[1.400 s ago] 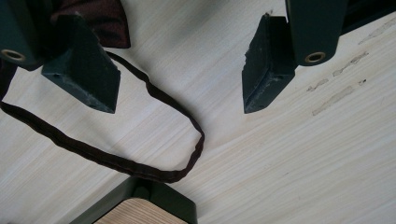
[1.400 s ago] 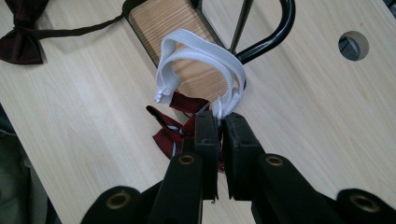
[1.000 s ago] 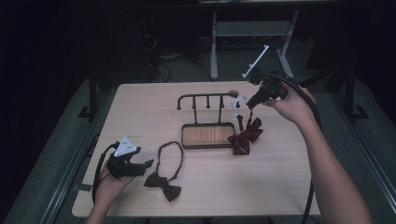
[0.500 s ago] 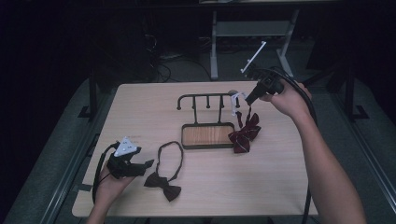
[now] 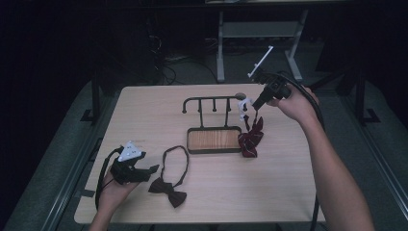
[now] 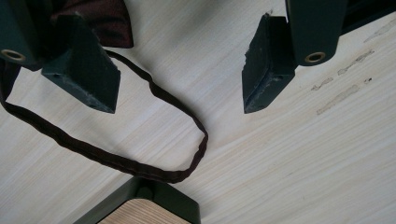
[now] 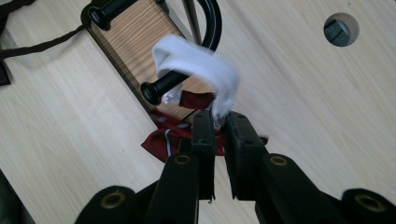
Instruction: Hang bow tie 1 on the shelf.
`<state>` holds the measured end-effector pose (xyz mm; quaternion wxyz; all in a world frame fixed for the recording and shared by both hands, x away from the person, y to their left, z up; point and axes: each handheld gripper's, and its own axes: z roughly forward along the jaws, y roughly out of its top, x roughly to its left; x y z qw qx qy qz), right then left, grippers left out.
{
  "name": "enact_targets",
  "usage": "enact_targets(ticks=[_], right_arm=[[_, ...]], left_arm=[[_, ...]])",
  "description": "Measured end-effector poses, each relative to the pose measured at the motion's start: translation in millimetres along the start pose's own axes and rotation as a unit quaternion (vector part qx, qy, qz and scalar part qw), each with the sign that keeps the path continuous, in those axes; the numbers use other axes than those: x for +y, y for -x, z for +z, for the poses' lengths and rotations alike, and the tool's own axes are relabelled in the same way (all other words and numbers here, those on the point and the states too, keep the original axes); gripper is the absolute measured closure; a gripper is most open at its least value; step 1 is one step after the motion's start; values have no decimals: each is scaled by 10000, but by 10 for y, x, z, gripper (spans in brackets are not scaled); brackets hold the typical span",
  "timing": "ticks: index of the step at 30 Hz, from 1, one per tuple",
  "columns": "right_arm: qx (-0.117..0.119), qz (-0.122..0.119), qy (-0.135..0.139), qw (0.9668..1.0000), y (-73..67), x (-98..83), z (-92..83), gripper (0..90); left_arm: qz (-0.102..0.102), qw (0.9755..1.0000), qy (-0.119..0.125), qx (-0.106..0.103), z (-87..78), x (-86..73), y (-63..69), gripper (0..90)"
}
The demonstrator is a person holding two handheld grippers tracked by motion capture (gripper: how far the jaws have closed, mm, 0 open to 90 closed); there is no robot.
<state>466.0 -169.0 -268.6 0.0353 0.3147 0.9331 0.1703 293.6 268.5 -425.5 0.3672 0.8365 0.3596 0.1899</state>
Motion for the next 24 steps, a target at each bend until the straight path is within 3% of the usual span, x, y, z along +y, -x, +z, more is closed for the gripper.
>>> enact_targets(ticks=[24], right_arm=[[166, -169, 53, 9997, -74, -245, 37, 747]], left_arm=[[32, 10000, -42, 8, 7, 1, 8, 284]])
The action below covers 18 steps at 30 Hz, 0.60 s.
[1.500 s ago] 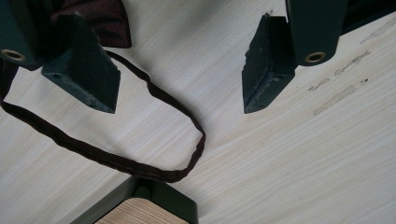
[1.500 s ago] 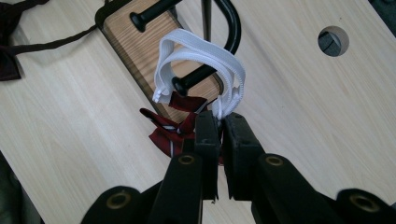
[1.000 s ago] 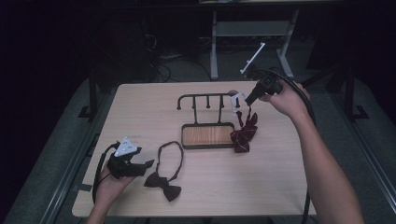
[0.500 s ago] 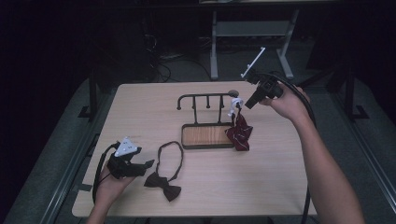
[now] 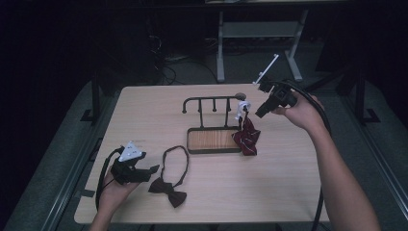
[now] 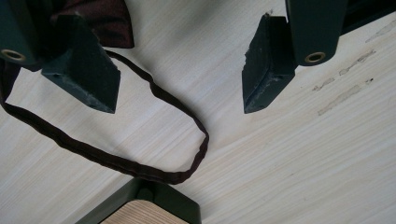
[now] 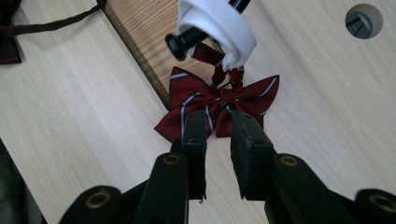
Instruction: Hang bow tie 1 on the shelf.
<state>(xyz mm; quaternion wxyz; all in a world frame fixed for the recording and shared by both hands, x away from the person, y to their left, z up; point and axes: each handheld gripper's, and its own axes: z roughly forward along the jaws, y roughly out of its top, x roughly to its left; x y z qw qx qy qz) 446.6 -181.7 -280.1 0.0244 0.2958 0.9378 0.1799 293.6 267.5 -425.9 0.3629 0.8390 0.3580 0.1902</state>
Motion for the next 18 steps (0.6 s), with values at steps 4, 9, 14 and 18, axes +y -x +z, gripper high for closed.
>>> enact_targets(ticks=[4, 9, 14, 18], right_arm=[[71, -1, 74, 9999, -15, -65, 8, 736], [156, -52, 131, 9998, -56, -144, 43, 719], [180, -79, 129, 9997, -86, -185, 60, 710], [227, -69, 142, 9996, -113, -252, 83, 694]], left_arm=[[-17, 10000, -9, -14, 7, 0, 5, 284], [-15, 10000, -33, -26, 18, -2, 12, 284], [-8, 10000, -29, -22, 18, -1, 11, 284], [-9, 10000, -30, -26, 18, -2, 13, 284]])
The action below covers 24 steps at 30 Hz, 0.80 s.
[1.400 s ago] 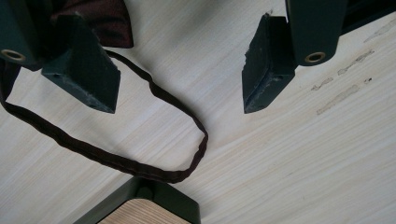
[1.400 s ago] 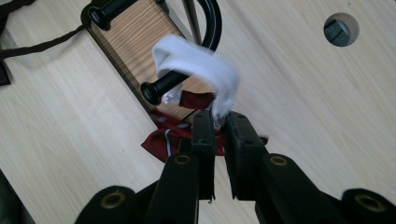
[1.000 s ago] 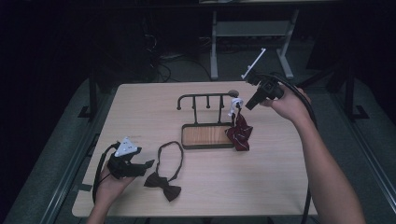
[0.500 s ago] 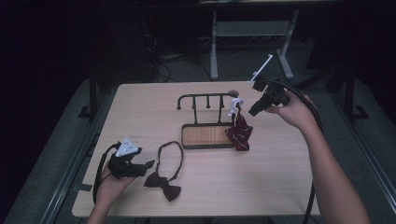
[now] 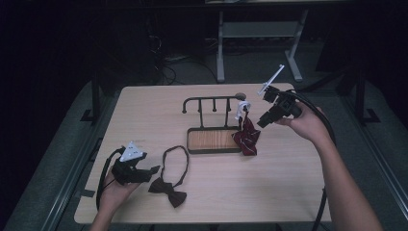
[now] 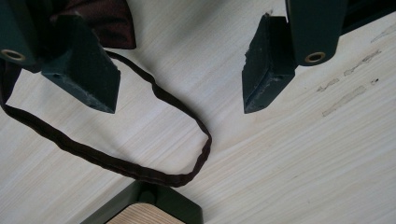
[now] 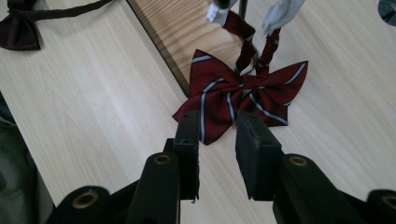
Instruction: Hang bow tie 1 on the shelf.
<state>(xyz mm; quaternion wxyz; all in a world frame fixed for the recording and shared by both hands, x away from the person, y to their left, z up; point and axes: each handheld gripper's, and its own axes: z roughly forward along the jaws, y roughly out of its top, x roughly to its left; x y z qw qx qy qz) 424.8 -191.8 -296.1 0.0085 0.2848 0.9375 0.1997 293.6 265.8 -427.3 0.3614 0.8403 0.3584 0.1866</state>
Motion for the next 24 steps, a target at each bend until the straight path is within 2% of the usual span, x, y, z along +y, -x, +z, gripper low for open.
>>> enact_targets(ticks=[5, 24], right_arm=[[57, -6, 92, 9999, -6, -98, 41, 676], [215, 152, 173, 9995, -20, -422, 207, 622]], left_arm=[[-5, 10000, -14, -5, 2, -1, 0, 284], [-10, 10000, -27, -5, 10, -4, 3, 284]])
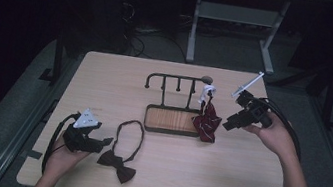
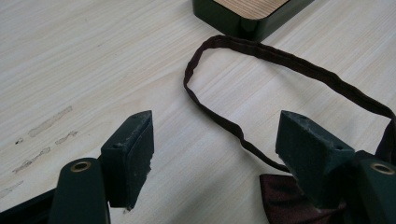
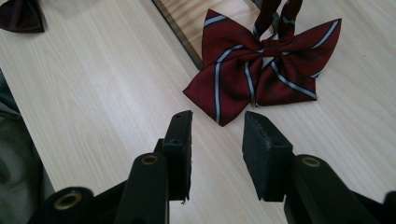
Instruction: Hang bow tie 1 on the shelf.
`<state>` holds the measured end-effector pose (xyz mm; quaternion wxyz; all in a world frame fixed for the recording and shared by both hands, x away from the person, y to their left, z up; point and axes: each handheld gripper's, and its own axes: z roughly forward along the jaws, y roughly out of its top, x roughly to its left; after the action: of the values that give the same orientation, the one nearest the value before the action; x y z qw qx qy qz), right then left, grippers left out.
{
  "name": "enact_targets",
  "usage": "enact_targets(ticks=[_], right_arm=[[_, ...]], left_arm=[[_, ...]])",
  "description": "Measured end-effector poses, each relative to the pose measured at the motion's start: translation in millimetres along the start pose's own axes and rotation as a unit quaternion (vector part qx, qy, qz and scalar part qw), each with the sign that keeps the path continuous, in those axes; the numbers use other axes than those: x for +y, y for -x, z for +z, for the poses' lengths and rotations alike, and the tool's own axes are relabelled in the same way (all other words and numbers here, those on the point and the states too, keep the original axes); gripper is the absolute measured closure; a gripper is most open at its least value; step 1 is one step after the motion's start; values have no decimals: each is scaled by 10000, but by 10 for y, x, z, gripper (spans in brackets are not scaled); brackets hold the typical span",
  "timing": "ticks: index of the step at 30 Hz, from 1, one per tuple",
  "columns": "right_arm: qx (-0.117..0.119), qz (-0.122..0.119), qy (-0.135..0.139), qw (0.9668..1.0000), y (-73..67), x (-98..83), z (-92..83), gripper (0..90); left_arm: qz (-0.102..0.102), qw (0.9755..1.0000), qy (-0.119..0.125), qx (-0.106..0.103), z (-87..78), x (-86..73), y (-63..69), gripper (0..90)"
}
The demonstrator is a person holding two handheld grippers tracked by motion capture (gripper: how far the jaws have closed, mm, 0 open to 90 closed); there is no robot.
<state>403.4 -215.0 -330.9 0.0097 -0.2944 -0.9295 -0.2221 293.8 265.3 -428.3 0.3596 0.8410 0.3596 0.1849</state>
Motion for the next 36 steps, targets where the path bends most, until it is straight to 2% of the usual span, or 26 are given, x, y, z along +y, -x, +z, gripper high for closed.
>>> enact_targets(ticks=[18, 23, 36], right_arm=[[62, 18, 124, 9999, -77, -227, 141, 535], [90, 59, 257, 9996, -106, -305, 162, 515], [168, 165, 247, 9994, -121, -472, 282, 490]], left_arm=[[-24, 10000, -6, -19, 11, -2, 4, 283], [-22, 10000, -7, -21, 16, -3, 7, 283], [-32, 10000, -19, -25, 24, -4, 15, 282]])
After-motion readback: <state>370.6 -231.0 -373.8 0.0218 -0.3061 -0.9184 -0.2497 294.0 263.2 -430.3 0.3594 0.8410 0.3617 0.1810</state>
